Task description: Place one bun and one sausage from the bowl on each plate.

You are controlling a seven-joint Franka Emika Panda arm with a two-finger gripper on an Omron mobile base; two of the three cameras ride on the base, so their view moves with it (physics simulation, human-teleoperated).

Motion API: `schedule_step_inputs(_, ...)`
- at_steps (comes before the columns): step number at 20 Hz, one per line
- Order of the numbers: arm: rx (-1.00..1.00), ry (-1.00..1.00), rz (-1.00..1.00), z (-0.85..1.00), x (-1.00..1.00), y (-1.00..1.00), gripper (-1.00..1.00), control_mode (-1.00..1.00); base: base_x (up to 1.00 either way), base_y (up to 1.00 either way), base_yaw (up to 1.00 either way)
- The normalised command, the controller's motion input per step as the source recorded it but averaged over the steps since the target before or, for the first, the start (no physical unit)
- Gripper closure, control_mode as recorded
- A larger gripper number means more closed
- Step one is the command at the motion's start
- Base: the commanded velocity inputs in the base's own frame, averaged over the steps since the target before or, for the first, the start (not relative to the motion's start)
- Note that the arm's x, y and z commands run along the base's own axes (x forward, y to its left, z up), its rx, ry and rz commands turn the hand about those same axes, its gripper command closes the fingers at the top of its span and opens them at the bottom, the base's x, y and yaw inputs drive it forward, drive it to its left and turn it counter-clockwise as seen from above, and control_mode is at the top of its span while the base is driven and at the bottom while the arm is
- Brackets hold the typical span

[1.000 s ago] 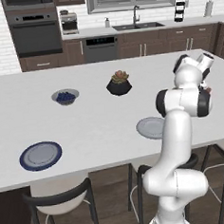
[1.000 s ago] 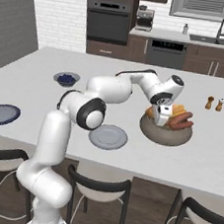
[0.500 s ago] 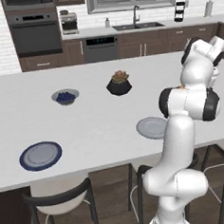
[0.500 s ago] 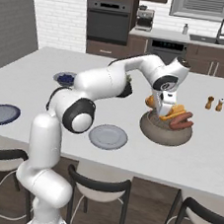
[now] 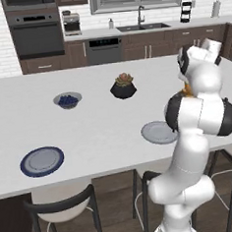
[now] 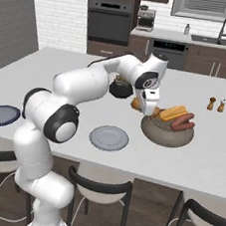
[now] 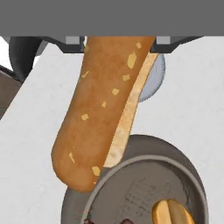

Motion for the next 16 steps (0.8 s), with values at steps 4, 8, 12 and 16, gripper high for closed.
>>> schedule_step_inputs(4,-0.02,0.00,-0.05,-0.18,0.05,0.30,1.00,-1.00,0.00,0.00,0.00)
schedule_step_inputs(8,0.00,0.00,0.00,-0.03,-0.09,0.04,1.00,-1.00,0.00,0.00,0.00)
schedule_step_inputs(12,-0.02,0.00,0.04,-0.02,-0.33,0.43,1.00,1.00,-0.14,0.25,0.02)
schedule_step_inputs(16,0.00,0.00,0.00,0.00,0.00,0.00,1.00,1.00,-0.58,1.00,0.09)
